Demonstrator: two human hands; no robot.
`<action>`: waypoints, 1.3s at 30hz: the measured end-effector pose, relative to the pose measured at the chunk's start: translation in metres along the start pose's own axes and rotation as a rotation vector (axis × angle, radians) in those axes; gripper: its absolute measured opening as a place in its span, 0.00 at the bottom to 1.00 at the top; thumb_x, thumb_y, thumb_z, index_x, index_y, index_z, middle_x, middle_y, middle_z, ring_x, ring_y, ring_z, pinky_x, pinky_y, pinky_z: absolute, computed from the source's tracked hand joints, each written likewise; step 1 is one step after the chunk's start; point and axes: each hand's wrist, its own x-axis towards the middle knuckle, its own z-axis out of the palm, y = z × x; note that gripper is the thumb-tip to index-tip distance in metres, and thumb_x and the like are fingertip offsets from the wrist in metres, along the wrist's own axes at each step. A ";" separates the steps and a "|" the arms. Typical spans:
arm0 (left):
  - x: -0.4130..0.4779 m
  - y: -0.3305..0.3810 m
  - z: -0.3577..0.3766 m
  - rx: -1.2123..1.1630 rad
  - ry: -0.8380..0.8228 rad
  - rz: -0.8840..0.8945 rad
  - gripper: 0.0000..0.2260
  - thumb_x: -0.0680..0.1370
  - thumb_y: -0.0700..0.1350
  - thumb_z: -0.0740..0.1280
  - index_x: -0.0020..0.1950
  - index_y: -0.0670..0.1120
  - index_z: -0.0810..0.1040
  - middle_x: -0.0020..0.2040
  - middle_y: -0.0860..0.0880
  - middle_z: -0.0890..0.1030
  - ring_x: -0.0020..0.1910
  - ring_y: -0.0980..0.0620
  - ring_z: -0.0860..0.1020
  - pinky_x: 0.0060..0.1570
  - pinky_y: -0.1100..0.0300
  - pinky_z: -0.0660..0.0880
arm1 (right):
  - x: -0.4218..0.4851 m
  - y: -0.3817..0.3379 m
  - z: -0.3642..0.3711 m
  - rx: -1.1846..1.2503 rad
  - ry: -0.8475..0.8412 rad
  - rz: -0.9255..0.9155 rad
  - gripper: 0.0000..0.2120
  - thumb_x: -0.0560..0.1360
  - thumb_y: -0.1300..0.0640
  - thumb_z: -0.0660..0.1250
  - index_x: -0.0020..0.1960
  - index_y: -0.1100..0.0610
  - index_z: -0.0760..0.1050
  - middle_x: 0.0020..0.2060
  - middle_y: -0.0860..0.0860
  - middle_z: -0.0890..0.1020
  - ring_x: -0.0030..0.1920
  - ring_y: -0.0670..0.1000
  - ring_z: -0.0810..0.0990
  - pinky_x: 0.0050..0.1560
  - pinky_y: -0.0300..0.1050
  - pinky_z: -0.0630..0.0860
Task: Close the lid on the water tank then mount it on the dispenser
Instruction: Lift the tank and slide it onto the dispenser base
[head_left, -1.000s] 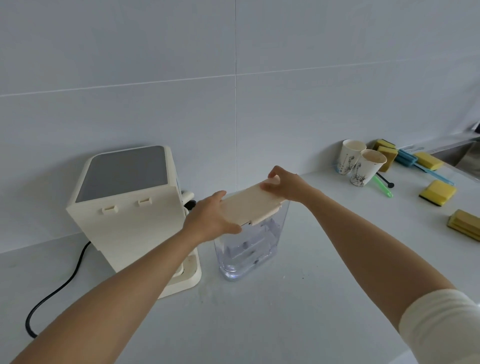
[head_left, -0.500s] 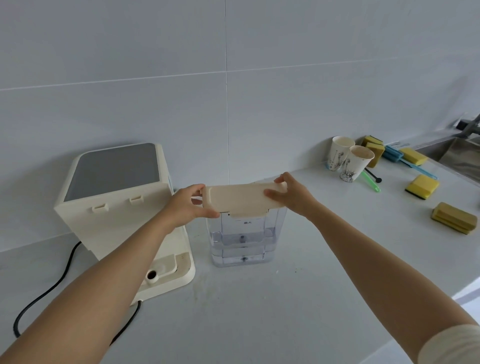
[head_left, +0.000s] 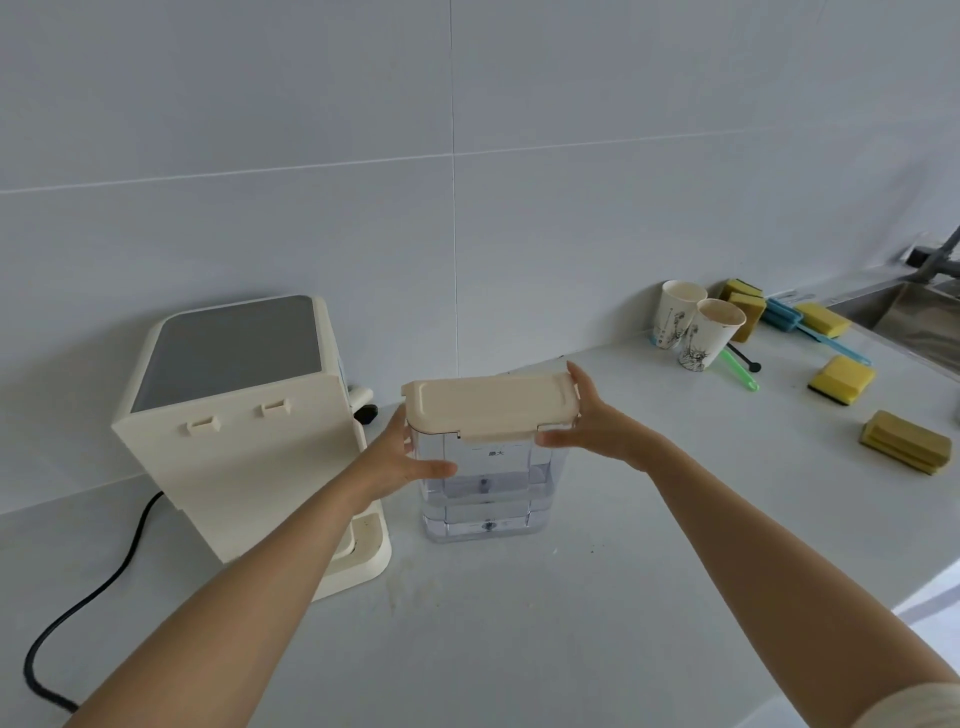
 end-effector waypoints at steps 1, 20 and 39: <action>0.001 -0.002 0.003 -0.004 0.001 0.009 0.45 0.65 0.45 0.77 0.74 0.51 0.52 0.73 0.51 0.61 0.73 0.49 0.59 0.68 0.58 0.59 | 0.000 0.003 0.002 0.043 -0.005 0.004 0.55 0.65 0.57 0.75 0.73 0.50 0.34 0.70 0.53 0.61 0.67 0.55 0.64 0.68 0.50 0.62; 0.007 -0.007 0.015 0.028 0.020 0.017 0.41 0.67 0.39 0.75 0.72 0.44 0.53 0.73 0.45 0.61 0.73 0.49 0.59 0.69 0.57 0.58 | 0.010 0.028 0.028 0.044 -0.006 0.078 0.49 0.63 0.62 0.76 0.72 0.53 0.48 0.63 0.54 0.66 0.61 0.51 0.66 0.60 0.44 0.66; -0.012 0.020 -0.007 0.100 0.131 0.019 0.33 0.65 0.44 0.77 0.65 0.46 0.64 0.56 0.50 0.71 0.62 0.49 0.69 0.57 0.59 0.67 | 0.004 -0.007 0.013 0.195 -0.073 0.001 0.39 0.60 0.64 0.75 0.62 0.48 0.58 0.47 0.38 0.69 0.48 0.38 0.71 0.38 0.26 0.72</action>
